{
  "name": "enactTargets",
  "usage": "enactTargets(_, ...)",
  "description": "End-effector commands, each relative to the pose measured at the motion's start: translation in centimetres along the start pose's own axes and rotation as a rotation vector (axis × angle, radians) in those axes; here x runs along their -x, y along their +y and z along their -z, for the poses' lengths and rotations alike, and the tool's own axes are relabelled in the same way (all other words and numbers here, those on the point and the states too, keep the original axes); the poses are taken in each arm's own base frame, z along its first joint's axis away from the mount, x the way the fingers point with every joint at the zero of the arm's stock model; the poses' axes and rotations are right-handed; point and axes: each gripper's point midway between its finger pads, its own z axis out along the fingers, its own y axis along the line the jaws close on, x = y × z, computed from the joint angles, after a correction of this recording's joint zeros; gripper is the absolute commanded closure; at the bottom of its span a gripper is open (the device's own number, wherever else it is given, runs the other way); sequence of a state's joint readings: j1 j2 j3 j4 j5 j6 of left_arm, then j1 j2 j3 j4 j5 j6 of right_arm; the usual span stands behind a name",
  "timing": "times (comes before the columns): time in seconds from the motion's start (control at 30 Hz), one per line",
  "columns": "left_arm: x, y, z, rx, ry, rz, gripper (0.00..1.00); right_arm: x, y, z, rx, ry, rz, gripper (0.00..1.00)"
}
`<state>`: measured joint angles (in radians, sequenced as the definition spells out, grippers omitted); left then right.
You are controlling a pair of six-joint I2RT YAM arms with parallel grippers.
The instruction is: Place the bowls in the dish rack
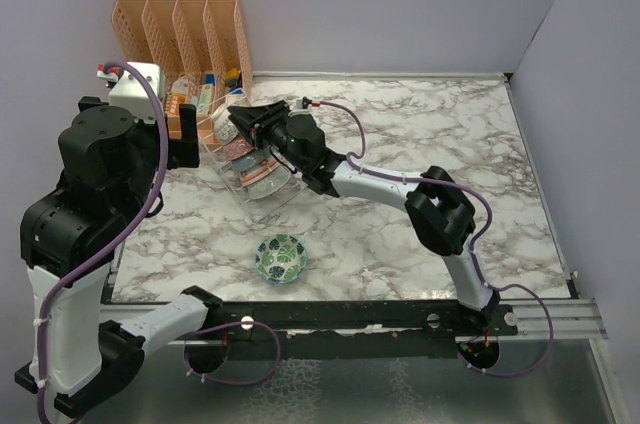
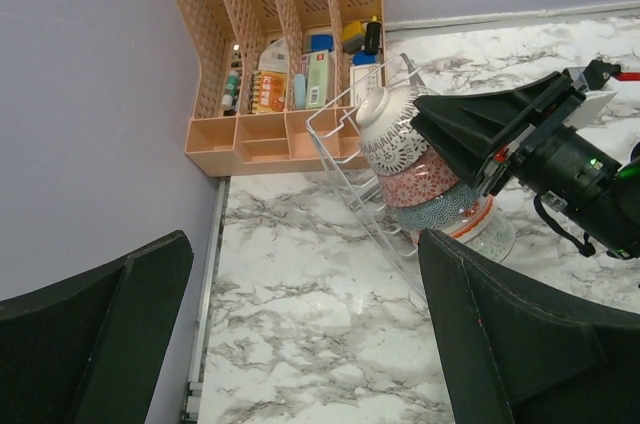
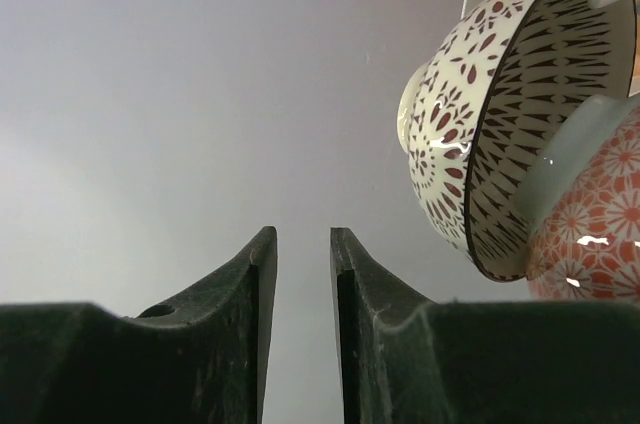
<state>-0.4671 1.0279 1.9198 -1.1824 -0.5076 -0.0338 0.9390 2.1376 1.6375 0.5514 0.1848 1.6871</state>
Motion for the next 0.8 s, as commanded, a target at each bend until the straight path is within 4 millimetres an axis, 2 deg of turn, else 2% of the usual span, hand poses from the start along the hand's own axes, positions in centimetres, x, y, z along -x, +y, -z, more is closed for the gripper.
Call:
enactTargets(0.0, 0.6, 0.9, 0.5, 0.032, -0.032, -0.002, 0.01, 0.2, -2.6, -0.5, -0.083, 0.018, 0.035, 0.72)
enactTargets(0.1, 0.5, 1.0, 0.6, 0.035, -0.031, -0.005, 0.01, 0.3, -2.0, 0.1, -0.084, 0.012, 0.065, 0.71)
enactTargets(0.27, 0.5, 1.0, 0.5, 0.037, -0.03, -0.009, 0.01, 1.2, 0.1, 1.7, -0.129, -0.014, 0.229, 0.63)
enactTargets(0.33, 0.5, 0.9, 0.5, 0.034, -0.029, -0.01, 0.01, 1.6, -0.3, 2.3, -0.19, -0.009, 0.266, 0.59)
enactTargets(0.53, 0.3, 0.6, 0.2, 0.03, -0.02, -0.016, 0.01, 2.1, -0.6, 4.4, -0.254, 0.012, 0.331, 0.54)
enactTargets(0.77, 0.2, 0.6, 0.0, 0.034, -0.014, -0.02, 0.01, 2.9, -2.7, 4.5, -0.366, 0.033, 0.348, 0.51)
